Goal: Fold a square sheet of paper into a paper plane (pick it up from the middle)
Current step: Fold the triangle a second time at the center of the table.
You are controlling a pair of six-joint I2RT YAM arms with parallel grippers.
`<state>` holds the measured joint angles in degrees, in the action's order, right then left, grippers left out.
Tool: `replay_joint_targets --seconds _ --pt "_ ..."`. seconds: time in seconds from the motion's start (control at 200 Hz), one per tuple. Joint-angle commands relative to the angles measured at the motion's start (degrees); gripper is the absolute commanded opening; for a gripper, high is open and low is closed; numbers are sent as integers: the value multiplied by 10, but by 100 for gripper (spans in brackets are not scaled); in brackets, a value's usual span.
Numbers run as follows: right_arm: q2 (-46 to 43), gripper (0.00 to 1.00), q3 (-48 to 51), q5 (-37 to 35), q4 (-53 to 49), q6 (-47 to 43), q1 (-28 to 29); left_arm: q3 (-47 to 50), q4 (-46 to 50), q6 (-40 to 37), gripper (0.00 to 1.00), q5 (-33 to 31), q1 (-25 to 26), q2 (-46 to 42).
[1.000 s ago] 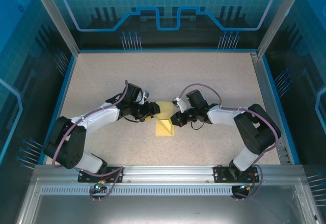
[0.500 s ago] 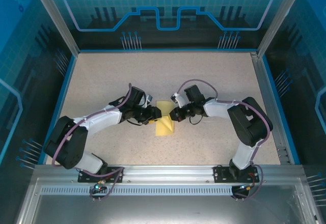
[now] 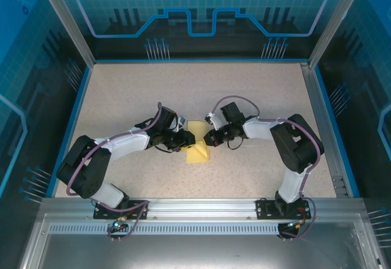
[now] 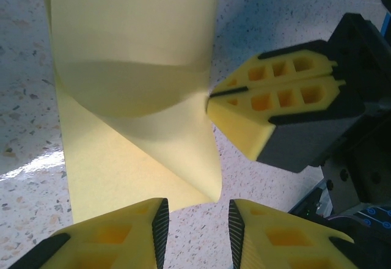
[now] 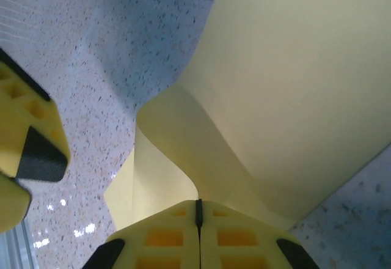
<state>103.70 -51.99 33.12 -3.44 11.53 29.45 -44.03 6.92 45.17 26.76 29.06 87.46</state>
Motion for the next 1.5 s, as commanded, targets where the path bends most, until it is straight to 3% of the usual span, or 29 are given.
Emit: replay_joint_targets --seconds 0.0,0.18,1.095,1.496 --pt "-33 6 13 36 -2 -3 -9 -8 -7 10 35 3 4 9" --pt "-64 7 41 33 -6 -1 -9 -14 -5 8 35 2 5 13" --pt "-7 8 -5 -46 -50 -47 -10 -30 -5 9 33 -9 20 35" --pt "-4 8 -7 -56 -48 -48 -10 -25 -14 31 32 -53 20 21"
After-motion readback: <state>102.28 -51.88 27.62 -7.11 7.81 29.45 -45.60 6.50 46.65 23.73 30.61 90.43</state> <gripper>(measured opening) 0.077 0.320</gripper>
